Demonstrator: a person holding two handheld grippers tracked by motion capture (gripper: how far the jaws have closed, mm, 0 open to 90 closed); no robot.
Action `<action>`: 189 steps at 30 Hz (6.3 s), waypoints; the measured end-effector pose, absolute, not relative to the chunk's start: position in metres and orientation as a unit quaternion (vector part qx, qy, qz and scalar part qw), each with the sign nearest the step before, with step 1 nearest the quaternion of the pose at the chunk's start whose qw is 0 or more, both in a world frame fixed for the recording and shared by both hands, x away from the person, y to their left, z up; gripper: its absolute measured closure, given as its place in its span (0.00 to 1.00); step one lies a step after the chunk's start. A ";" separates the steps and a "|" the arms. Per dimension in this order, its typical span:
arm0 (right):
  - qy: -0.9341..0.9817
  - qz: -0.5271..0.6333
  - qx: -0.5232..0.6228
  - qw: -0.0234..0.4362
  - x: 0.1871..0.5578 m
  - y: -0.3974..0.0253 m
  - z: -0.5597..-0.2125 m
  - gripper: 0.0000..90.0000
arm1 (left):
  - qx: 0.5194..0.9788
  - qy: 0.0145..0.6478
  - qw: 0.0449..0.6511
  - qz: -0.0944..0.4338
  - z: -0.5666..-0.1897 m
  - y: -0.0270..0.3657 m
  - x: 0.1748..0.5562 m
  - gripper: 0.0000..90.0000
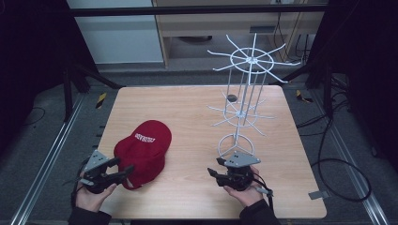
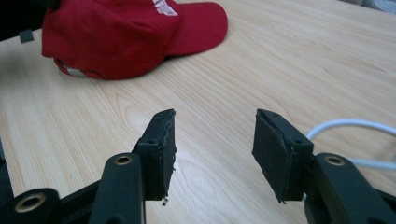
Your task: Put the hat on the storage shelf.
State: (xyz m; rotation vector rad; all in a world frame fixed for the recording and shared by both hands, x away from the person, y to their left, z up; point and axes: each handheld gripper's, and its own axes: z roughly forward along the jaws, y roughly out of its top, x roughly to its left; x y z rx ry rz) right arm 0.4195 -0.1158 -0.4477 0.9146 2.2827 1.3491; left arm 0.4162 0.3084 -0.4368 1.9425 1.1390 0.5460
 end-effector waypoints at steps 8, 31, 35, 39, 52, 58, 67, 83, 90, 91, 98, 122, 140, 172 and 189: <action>0.802 0.463 0.337 0.171 0.414 -0.138 -0.455 0.55 | 0.765 0.490 0.380 0.174 -0.444 0.299 0.433 0.89; 0.792 0.464 0.354 0.181 0.416 -0.153 -0.459 0.56 | 0.786 0.391 0.461 0.127 -0.423 0.183 0.450 0.87; 0.791 0.463 0.357 0.180 0.415 -0.155 -0.460 0.56 | 0.788 0.359 0.477 0.149 -0.415 0.197 0.445 0.65; 0.791 0.461 0.359 0.183 0.415 -0.157 -0.460 0.56 | 0.777 0.351 0.489 0.186 -0.403 0.228 0.443 0.52; 0.788 0.459 0.368 0.183 0.410 -0.168 -0.462 0.53 | 0.831 0.313 0.431 0.161 -0.442 0.245 0.466 0.42; 0.791 0.452 0.370 0.182 0.409 -0.171 -0.465 0.53 | 0.843 0.302 0.420 0.148 -0.452 0.240 0.471 0.68; 0.793 0.450 0.369 0.183 0.411 -0.170 -0.467 0.53 | 0.823 0.362 0.412 0.146 -0.446 0.242 0.464 0.97; 0.787 0.451 0.376 0.191 0.415 -0.173 -0.466 0.54 | 0.810 0.360 0.441 0.144 -0.437 0.190 0.427 0.94; 0.786 0.450 0.378 0.190 0.415 -0.174 -0.467 0.54 | 0.807 0.329 0.471 0.138 -0.435 0.185 0.436 0.56; 0.786 0.450 0.378 0.190 0.415 -0.174 -0.467 0.54 | 0.807 0.326 0.474 0.136 -0.434 0.184 0.438 0.56; 0.783 0.452 0.381 0.192 0.415 -0.177 -0.466 0.54 | 0.835 0.299 0.444 0.125 -0.440 0.149 0.457 0.57; 0.737 0.465 0.436 0.224 0.418 -0.227 -0.462 0.55 | 0.711 0.396 0.553 0.179 -0.386 0.191 0.451 0.91; 0.722 0.454 0.465 0.239 0.421 -0.249 -0.466 0.55 | 0.612 0.422 0.642 0.186 -0.330 0.225 0.448 0.91; 0.726 0.452 0.460 0.237 0.424 -0.247 -0.471 0.56 | 0.517 0.395 0.730 0.209 -0.224 0.200 0.459 0.90; 0.729 0.452 0.457 0.234 0.425 -0.245 -0.472 0.56 | 0.488 0.360 0.767 0.210 -0.172 0.185 0.442 0.90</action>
